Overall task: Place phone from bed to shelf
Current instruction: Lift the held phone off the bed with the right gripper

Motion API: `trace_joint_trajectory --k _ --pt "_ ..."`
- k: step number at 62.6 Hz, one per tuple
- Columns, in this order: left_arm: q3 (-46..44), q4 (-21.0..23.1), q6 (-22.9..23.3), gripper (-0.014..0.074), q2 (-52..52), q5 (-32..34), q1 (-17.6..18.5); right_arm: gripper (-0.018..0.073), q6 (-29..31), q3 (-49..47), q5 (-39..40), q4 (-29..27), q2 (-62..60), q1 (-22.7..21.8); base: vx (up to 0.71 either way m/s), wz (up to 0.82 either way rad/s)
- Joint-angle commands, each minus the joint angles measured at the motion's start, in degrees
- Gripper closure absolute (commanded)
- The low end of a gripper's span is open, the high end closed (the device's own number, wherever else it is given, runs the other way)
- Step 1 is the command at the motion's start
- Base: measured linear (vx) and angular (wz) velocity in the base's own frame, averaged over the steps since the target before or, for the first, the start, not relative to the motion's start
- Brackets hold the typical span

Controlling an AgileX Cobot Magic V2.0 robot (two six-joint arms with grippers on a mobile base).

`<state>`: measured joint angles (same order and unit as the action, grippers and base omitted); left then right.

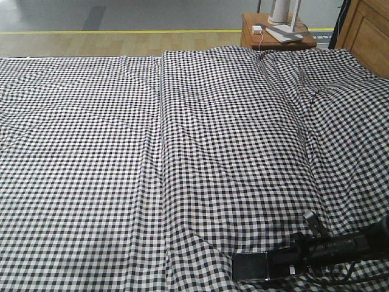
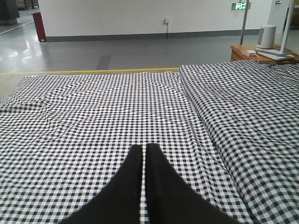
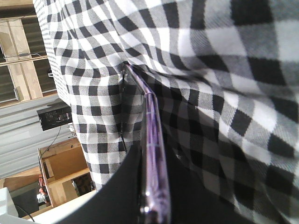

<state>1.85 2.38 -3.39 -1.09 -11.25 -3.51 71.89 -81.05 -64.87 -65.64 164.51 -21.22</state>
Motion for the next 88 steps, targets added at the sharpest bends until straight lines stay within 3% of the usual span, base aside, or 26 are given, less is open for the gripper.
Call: trace_joint_trajectory --k 1,14,32,59,69,88 --pt "0.41 0.53 0.0 0.0595 -0.48 3.99 -0.02 0.0568 0.86 -0.07 -9.01 -1.11 -4.63 0.14 0.0 0.0" --pt "0.41 0.53 0.0 0.0595 -0.48 3.99 -0.02 0.0568 -0.66 0.82 -9.01 -0.72 -8.41 0.19 0.0 0.0" --pt "0.41 0.53 0.0 0.0595 -0.48 3.99 -0.02 0.0564 5.37 9.97 -9.01 -1.56 -18.93 0.19 0.0 0.0" --pt "0.41 0.53 0.0 0.0595 -0.48 3.99 -0.02 0.0561 2.23 15.26 -9.01 1.0 -37.52 0.41 0.0 0.0" --pt "0.41 0.53 0.0 0.0595 -0.48 3.99 -0.02 0.0561 0.08 15.26 -9.01 7.07 -45.01 4.63 0.0 0.0" --pt "0.41 0.53 0.0 0.0595 -0.48 3.99 -0.02 0.0561 -0.53 15.26 -8.96 3.31 -57.31 15.28 0.0 0.0"
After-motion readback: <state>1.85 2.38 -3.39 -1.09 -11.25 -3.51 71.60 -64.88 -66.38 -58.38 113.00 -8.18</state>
